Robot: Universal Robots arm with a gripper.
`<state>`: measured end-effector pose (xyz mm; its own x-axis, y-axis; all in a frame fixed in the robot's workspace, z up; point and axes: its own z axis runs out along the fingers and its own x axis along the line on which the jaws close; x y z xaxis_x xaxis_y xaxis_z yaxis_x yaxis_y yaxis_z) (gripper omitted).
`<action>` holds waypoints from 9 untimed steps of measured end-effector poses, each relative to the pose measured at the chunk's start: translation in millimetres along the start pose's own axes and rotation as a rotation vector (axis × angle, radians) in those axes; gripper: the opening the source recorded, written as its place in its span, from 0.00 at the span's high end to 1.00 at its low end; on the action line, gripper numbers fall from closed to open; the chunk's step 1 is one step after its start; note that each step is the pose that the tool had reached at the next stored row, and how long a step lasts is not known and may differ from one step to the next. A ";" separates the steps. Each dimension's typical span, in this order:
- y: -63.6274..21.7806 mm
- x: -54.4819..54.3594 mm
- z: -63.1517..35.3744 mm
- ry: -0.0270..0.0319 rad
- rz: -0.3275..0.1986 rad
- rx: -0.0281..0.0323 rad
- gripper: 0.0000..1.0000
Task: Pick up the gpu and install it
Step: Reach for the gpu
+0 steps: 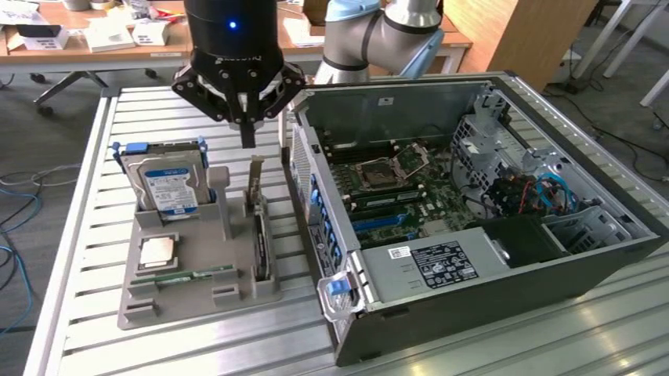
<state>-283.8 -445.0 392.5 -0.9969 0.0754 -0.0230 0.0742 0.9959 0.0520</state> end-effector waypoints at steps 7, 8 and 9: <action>-10.2 0.8 -0.6 0.0000 0.000 0.0000 0.89; -11.5 0.9 -0.7 0.0000 0.000 0.0000 0.89; -12.6 0.9 -0.7 0.0000 0.000 0.0000 0.89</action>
<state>-285.6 -457.5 392.5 -0.9969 0.0754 -0.0230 0.0742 0.9959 0.0520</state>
